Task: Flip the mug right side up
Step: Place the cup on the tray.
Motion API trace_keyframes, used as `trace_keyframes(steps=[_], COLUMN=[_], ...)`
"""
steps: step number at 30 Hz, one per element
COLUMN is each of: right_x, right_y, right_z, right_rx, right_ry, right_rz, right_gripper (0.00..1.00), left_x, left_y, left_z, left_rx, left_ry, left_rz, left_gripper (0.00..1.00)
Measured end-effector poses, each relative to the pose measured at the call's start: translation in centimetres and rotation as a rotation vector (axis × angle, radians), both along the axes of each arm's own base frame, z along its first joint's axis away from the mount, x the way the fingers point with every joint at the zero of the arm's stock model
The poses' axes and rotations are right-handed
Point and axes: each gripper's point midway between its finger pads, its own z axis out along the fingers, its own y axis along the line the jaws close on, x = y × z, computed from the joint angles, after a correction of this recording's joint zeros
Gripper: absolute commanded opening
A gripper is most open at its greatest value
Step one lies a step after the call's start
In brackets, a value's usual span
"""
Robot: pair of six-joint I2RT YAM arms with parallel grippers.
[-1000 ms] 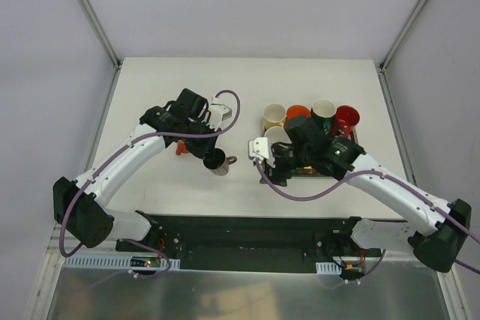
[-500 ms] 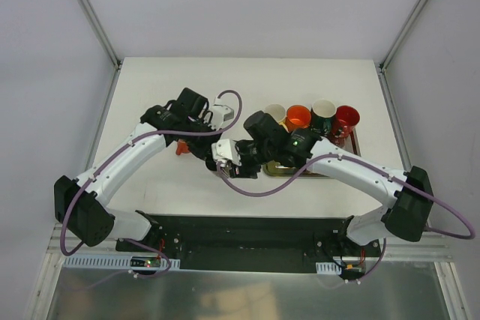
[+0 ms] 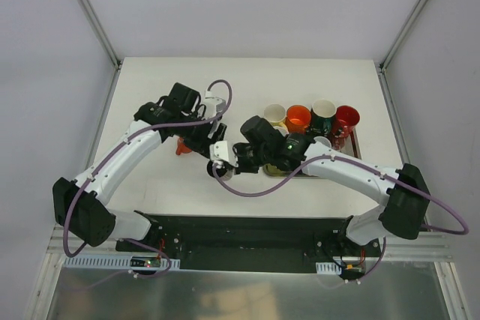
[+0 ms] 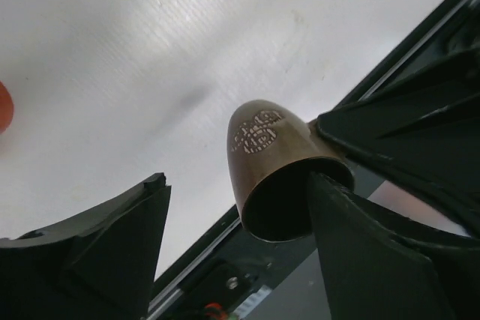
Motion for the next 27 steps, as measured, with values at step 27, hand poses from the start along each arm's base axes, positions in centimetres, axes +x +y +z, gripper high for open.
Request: trace_keyframes(steps=[27], right_x=[3.2], right_y=[-23.4], right_z=[5.9], right_rx=[0.2], right_ry=[0.079], right_rz=[-0.846], right_gripper=[0.0], left_x=[6.6], left_y=[9.0], left_z=[5.5], left_rx=[-0.204], left_ry=[-0.095], left_rz=[0.489], left_gripper=[0.99])
